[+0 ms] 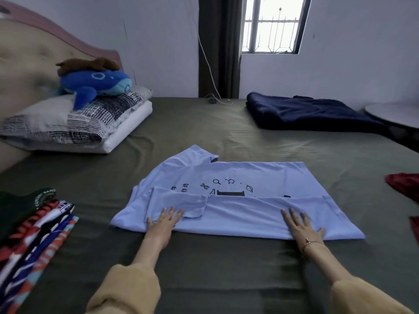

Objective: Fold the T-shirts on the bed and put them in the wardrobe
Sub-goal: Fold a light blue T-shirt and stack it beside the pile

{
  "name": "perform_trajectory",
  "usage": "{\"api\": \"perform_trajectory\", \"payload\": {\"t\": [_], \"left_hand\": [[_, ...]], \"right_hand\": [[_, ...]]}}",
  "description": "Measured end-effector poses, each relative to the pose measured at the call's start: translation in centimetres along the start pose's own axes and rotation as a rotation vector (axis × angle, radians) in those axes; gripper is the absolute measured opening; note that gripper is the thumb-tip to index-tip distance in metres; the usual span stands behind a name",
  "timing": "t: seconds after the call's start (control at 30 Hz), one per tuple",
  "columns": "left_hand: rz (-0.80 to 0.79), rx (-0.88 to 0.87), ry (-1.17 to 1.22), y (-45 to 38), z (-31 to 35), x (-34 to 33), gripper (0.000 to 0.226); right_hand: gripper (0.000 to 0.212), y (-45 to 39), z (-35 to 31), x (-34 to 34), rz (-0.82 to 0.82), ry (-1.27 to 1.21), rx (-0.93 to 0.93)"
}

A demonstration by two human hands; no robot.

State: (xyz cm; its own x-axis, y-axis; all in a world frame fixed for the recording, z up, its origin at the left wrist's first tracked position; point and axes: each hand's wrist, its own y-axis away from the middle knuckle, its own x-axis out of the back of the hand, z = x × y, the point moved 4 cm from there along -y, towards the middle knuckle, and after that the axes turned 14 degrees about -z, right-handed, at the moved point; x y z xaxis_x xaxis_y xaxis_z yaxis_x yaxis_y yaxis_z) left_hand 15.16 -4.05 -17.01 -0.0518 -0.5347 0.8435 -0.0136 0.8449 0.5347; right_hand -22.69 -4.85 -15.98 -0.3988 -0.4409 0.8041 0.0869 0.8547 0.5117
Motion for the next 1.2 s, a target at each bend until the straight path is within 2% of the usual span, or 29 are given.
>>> {"api": "perform_trajectory", "payload": {"t": [0.07, 0.13, 0.23, 0.43, 0.5, 0.6, 0.63, 0.73, 0.87, 0.97, 1.1, 1.2], "left_hand": [[-0.015, 0.005, 0.003, 1.6, 0.4, -1.1, 0.086], [-0.027, 0.01, 0.001, 2.9, 0.5, -1.8, 0.085], [-0.06, 0.015, 0.007, 5.4, 0.9, -3.2, 0.085], [-0.046, 0.016, 0.044, 10.3, 2.3, -6.5, 0.085], [-0.05, 0.024, 0.047, 12.2, 2.9, -7.8, 0.086], [-0.034, 0.034, 0.064, 14.2, 3.6, -9.0, 0.087], [-0.036, 0.033, 0.067, 14.6, 3.7, -9.3, 0.087], [-0.041, 0.029, 0.074, 15.9, 4.2, -10.1, 0.083], [-0.047, 0.025, 0.063, 17.1, 4.3, -10.5, 0.082], [-0.051, 0.018, 0.06, 17.7, 4.4, -10.5, 0.081], [-0.068, 0.012, 0.073, 17.9, 4.4, -10.4, 0.077], [-0.073, 0.03, 0.072, 17.4, 4.3, -9.7, 0.065]], "right_hand": [[0.07, 1.5, 1.1, -0.5, 0.059, 0.168, -0.02], [0.081, 2.4, 1.9, -0.9, 0.026, 0.436, -0.024], [0.083, 5.2, 2.6, -2.1, -0.076, 0.579, -0.026], [0.08, 10.2, 4.9, -3.9, -0.148, 0.51, 0.017], [0.081, 11.4, 6.0, -4.8, -0.127, 0.447, 0.002], [0.065, 13.0, 7.2, -5.6, -0.11, 0.257, -0.01], [0.063, 13.4, 7.5, -5.7, -0.121, 0.288, -0.006], [0.079, 14.8, 8.3, -6.3, -0.116, 0.382, -0.024], [0.067, 15.9, 8.7, -6.7, -0.128, 0.38, -0.037], [0.068, 16.9, 8.8, -6.5, -0.08, 0.56, -0.1], [0.058, 16.9, 8.8, -7.5, -0.184, 0.415, 0.01], [0.069, 16.4, 9.3, -6.8, -0.145, 0.365, -0.093]]}}
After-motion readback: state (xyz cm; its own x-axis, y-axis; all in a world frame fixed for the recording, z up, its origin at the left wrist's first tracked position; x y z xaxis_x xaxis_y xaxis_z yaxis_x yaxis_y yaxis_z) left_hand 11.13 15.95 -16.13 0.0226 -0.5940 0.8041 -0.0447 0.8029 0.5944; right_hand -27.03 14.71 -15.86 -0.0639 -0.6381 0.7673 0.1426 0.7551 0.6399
